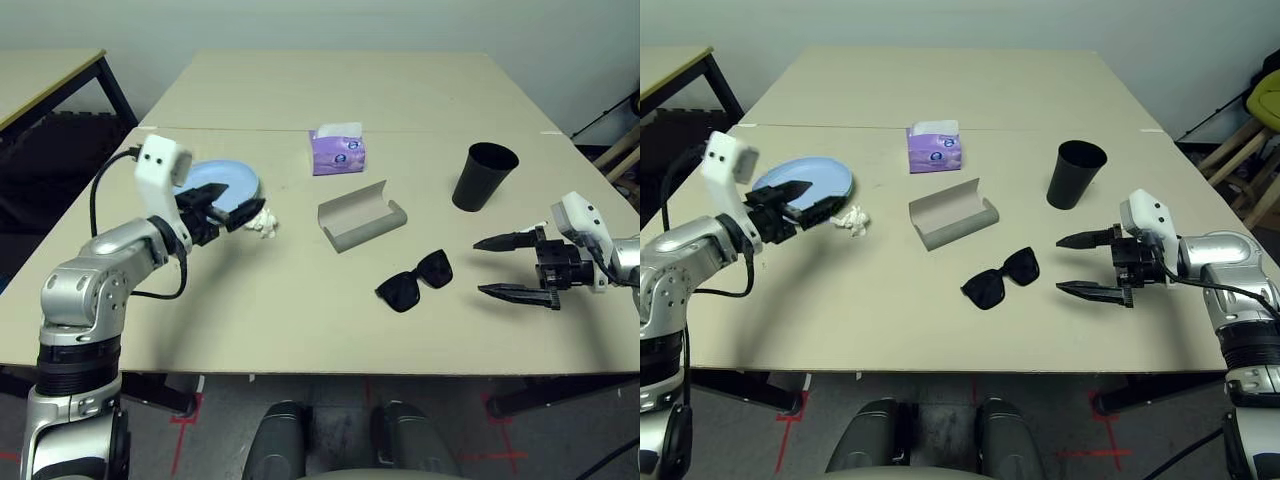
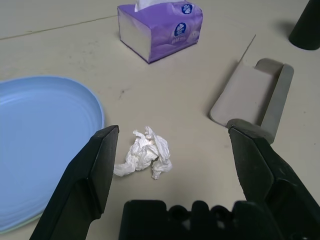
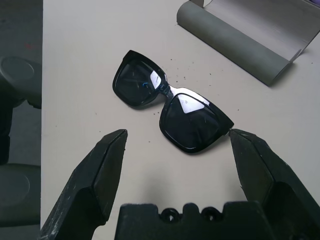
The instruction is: Organize and tidy the items on the table.
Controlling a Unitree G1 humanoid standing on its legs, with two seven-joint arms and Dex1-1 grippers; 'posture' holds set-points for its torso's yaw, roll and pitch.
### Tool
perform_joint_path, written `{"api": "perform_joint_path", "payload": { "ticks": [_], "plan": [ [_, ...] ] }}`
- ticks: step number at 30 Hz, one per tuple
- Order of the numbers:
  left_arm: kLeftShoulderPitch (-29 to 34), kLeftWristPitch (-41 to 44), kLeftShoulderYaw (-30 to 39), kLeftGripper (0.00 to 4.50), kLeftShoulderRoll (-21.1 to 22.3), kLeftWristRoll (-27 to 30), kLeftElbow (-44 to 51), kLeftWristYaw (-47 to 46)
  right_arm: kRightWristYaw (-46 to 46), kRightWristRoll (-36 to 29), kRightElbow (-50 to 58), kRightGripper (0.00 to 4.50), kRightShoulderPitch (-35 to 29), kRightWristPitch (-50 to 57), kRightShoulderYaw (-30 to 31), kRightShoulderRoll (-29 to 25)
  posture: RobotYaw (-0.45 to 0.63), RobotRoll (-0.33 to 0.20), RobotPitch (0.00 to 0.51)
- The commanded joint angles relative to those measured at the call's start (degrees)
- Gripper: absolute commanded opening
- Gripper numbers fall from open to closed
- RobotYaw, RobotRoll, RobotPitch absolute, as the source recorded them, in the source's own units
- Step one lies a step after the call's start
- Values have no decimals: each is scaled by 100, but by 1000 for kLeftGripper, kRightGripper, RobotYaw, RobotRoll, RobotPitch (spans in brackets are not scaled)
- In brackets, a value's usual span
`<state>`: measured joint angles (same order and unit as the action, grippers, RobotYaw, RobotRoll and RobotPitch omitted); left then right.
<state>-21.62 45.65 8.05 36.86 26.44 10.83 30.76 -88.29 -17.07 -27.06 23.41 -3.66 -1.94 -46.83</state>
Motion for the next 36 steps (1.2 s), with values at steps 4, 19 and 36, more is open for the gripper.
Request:
{"api": "perform_joint_path", "payload": {
  "ticks": [4, 19, 36],
  "plan": [
    [-24, -535, -354, 4462, -102, -635, -670, -92, 37, -3, 106, 4500, -94, -45, -40, -83, 14, 0, 38],
    [0, -1012, -886, 4462, -636, -1110, -1116, 21, 172, -38, 287, 4500, -254, -4, -91, -130, -10, 0, 40],
    [-539, -1838, -1005, 3504, -1112, -2022, -2641, -516, 328, -105, 511, 4500, -491, 45, -159, -223, -45, 0, 48]
  ]
}}
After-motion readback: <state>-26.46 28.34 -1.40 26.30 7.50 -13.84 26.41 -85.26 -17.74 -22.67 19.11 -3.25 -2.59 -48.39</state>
